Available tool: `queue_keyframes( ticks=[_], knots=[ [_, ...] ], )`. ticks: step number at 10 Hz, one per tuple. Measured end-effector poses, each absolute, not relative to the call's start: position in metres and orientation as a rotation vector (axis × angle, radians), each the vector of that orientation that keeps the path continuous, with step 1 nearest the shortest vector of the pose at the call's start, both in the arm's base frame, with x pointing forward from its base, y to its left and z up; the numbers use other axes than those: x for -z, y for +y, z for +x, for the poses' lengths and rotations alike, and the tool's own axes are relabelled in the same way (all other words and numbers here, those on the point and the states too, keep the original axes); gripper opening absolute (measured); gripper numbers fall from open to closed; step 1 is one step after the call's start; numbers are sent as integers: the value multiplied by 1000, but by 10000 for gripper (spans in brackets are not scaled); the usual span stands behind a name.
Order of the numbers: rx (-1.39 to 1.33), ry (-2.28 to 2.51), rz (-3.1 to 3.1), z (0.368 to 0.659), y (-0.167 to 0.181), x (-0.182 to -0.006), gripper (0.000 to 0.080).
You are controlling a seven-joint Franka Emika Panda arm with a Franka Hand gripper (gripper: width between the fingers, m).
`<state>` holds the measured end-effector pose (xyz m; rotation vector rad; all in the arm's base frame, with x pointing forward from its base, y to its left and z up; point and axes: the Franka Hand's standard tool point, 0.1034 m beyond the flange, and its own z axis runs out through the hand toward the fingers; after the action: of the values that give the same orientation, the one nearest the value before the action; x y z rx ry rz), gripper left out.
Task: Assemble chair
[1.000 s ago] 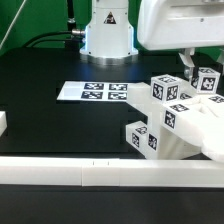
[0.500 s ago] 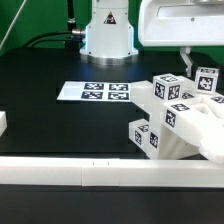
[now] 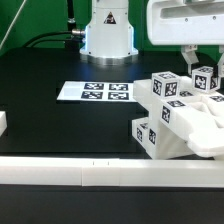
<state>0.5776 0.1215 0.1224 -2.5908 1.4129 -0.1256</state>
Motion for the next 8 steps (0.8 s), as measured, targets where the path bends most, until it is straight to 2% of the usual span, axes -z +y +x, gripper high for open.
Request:
queue_keyframes(
  ticks=[2, 3, 4, 5, 6, 8],
  knots=[
    [135, 1466, -2550, 579, 122, -123, 282],
    [138, 1437, -2569, 579, 122, -122, 415],
    [137, 1390, -2599, 579, 122, -122, 415],
    [123, 1368, -2613, 579, 123, -123, 547],
    [144, 1375, -2596, 581, 121, -123, 628],
    [174, 1107, -2734, 581, 121, -122, 643]
  ],
)
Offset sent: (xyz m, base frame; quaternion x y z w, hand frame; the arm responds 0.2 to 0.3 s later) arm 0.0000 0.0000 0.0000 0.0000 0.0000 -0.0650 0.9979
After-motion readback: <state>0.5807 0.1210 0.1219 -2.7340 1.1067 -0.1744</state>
